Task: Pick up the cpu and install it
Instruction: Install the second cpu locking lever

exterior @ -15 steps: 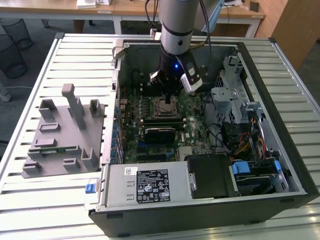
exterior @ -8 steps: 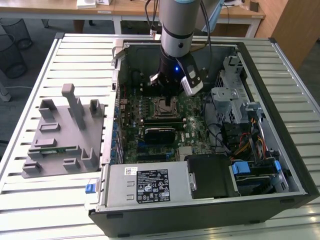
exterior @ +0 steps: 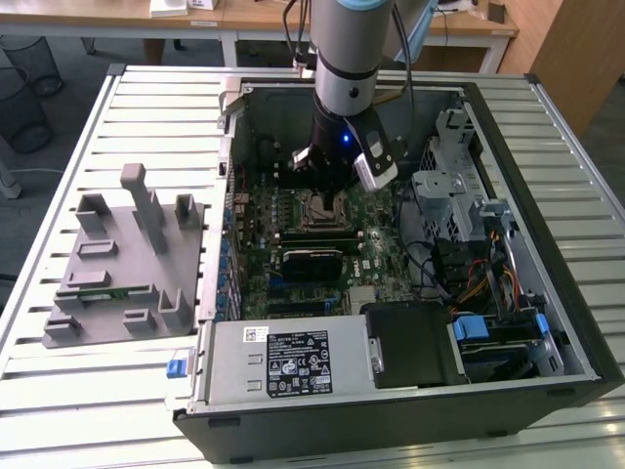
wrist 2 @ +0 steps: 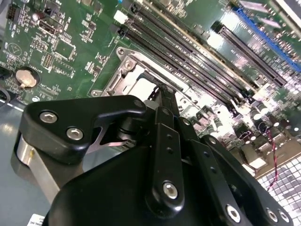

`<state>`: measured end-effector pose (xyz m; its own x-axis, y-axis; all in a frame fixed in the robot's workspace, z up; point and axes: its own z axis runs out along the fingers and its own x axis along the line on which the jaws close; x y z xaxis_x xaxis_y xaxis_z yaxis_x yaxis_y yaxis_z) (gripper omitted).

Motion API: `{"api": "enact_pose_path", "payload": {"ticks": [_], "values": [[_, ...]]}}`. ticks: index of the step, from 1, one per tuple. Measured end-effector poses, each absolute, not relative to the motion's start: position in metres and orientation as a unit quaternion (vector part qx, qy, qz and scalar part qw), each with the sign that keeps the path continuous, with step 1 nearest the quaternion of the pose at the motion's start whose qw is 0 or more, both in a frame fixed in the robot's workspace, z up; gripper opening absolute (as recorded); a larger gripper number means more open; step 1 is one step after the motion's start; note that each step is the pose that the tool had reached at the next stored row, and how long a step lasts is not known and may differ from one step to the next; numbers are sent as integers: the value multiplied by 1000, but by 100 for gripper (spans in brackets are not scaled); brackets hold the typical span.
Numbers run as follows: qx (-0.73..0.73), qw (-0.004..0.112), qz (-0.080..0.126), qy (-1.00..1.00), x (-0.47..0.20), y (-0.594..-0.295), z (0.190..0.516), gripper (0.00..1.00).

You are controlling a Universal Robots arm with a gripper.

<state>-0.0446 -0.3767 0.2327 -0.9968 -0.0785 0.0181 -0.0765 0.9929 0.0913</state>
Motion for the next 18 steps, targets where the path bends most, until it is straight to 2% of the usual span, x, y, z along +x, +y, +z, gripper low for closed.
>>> {"api": "enact_pose_path", "payload": {"ticks": [4,18], "values": [[45,11,-45,-998,-40,-390,230,11],[45,11,-45,-998,-44,-389,230,11]]}}
